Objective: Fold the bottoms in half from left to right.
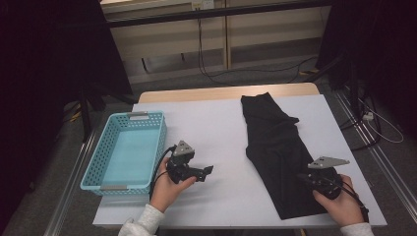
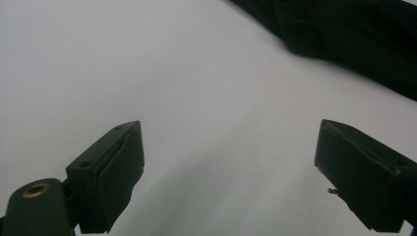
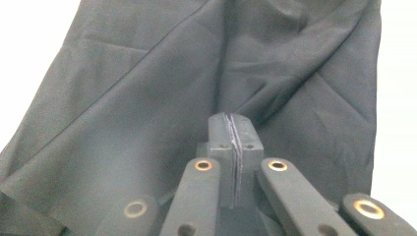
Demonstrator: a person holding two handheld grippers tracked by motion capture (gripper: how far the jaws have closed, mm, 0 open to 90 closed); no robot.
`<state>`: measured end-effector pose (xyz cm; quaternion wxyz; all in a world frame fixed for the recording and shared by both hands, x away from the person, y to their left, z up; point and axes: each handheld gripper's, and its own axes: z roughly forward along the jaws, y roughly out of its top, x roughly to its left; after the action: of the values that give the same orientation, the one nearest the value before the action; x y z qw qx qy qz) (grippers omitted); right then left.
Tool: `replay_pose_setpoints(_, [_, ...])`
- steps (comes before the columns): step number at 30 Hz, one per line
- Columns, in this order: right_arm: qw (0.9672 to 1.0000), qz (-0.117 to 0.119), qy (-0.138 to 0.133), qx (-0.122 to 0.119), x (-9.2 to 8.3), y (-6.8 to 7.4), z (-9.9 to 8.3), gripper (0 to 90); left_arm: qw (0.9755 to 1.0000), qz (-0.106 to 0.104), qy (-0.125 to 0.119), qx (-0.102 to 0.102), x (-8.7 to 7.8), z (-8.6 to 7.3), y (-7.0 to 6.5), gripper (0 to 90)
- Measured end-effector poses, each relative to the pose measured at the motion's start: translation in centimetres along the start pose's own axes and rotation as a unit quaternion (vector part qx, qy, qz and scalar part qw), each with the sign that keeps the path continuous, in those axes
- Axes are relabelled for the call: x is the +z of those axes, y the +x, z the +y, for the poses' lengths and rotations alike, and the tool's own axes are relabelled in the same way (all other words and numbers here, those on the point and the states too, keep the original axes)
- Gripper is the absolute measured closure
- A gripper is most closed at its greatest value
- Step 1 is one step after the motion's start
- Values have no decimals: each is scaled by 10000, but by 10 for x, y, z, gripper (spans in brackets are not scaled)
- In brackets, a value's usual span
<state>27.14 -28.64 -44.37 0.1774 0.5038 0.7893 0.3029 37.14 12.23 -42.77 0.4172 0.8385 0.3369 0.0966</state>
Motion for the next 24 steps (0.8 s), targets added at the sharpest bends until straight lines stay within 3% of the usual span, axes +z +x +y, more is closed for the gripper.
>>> replay_pose_setpoints(14, [9998, -135, -81, 86, -27, -12, -18, 899, 10000, -34, -41, 8, -1, 2, -1, 117])
replay_pose_setpoints(20, [9992, -265, -107, 285, -42, -29, -35, 897, 10000, -46, -10, 27, 1, 2, -4, 118])
replay_pose_setpoints(24, [9986, -301, -254, 340, -44, -33, -40, 821, 10000, -41, 21, 83, 3, 2, -5, 118])
